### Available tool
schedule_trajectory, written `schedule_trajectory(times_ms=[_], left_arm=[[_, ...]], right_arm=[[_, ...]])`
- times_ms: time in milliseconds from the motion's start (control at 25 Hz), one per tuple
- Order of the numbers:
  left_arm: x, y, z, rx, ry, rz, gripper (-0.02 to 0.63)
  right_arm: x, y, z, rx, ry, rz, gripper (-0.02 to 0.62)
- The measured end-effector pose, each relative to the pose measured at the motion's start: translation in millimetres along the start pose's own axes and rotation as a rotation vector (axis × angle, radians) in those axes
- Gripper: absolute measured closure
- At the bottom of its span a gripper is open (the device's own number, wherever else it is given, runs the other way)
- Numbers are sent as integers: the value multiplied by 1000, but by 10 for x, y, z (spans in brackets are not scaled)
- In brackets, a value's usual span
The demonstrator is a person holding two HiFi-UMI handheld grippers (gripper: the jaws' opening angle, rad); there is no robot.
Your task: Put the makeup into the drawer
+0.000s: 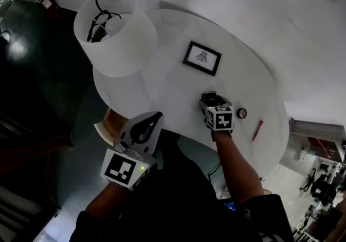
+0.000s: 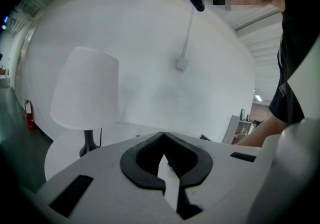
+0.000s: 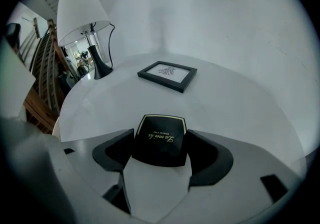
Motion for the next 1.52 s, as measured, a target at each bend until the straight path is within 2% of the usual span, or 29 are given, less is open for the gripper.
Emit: schedule_trajectory(times_ms=[160,640,1000,1200,1520], left_arm=[[-91,-2,-23,9,2,0,595],[-408,22,-43,33,32,21,595],[-620,-50,-181,6,125,22,595],[-924,-88,-264,2,170,53,595],[-1649,-226,-663,1,247,87,595]], right_arm=[[-62,-10,-9,7,4,-2,304],[-445,46,-167,23,25,86,304],[-593,320,-528,-51,122,146,304],[-745,556,-932,-116,167,186,304],[-883,658,-1971,-203,265,220,304]])
Point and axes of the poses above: the fingertips, and each gripper's own axes: x forward along the fingers, z to its right, y out of its top, the point moved 1 cm from there along -x, backward along the fingers, and after that the axes turned 1 degree about y, right-handed, at the moved point
